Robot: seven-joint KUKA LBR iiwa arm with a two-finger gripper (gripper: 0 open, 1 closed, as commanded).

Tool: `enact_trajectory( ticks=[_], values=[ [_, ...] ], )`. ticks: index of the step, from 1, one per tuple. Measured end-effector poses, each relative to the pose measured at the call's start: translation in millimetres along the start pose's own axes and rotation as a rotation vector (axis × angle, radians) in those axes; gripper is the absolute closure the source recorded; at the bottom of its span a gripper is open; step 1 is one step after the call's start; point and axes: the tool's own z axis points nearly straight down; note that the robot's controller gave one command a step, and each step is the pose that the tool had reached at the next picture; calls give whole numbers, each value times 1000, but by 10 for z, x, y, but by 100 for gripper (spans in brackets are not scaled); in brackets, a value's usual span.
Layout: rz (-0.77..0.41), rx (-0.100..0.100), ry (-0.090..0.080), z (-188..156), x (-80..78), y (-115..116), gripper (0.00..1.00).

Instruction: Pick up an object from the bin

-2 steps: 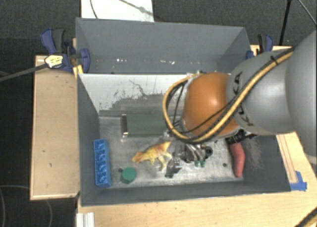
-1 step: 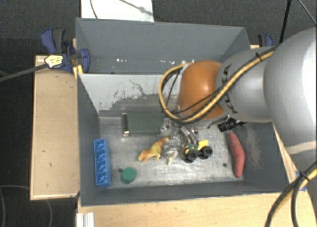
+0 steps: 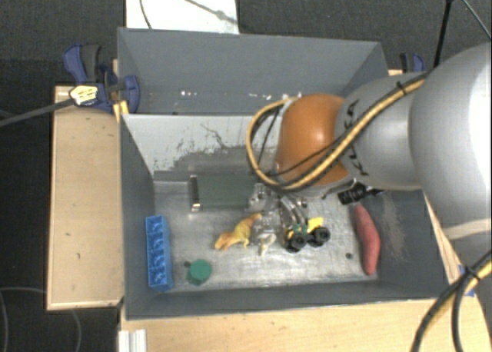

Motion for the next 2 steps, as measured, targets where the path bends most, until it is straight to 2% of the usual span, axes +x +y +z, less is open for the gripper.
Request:
enact_trajectory(
  ticks=[1, 2],
  values=[
    [33, 4, -30, -1778, -259, -160, 100],
    [33, 5, -22, -1740, -243, -161, 100]
  ],
)
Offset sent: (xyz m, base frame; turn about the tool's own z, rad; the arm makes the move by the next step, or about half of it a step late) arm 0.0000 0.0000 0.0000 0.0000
